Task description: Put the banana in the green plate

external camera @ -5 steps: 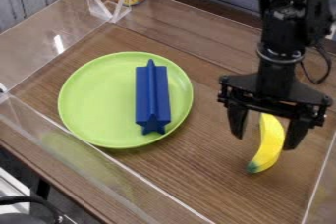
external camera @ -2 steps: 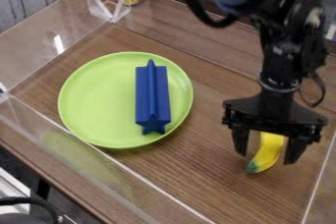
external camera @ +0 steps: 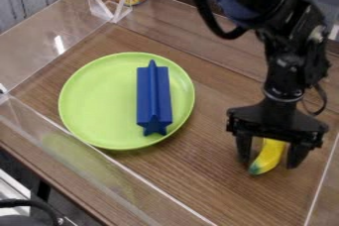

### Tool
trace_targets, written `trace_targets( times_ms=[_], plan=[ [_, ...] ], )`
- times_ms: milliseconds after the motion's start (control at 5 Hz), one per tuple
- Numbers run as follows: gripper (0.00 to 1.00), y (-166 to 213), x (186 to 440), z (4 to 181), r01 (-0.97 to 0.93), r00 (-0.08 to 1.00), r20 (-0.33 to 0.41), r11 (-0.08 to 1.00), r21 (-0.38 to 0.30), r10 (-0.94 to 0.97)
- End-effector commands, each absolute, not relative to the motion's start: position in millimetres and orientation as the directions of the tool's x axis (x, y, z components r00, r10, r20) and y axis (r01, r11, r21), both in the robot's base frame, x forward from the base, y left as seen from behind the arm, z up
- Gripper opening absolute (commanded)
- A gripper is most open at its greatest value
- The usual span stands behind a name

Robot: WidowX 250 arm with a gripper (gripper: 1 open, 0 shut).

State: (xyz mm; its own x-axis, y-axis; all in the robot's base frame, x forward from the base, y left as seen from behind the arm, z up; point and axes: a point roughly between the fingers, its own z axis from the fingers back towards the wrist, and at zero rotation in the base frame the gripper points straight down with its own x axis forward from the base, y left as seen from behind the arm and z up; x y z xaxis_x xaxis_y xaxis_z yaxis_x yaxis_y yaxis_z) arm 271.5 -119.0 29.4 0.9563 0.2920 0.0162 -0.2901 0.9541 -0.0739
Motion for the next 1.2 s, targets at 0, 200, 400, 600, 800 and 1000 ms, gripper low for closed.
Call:
trace_targets(
  times_ms=[0,200,400,600,800,1000],
  plan=[
    [1.0,-128,285,65.8,-0.294,0.949,0.082,0.949,-0.11,0.304],
    [1.0,-134,285,59.3,-0.327,0.938,0.08,0.939,-0.108,0.336],
    [1.0,-138,287,51.4,-0.37,0.922,0.079,0.923,-0.104,0.378],
    [1.0,-142,289,43.2,-0.414,0.903,0.081,0.904,-0.104,0.423],
    [0.0,-143,290,36.6,-0.406,0.906,0.081,0.907,-0.11,0.416],
    [0.0,-144,289,38.7,-0.364,0.925,0.079,0.926,-0.103,0.372]
  ],
)
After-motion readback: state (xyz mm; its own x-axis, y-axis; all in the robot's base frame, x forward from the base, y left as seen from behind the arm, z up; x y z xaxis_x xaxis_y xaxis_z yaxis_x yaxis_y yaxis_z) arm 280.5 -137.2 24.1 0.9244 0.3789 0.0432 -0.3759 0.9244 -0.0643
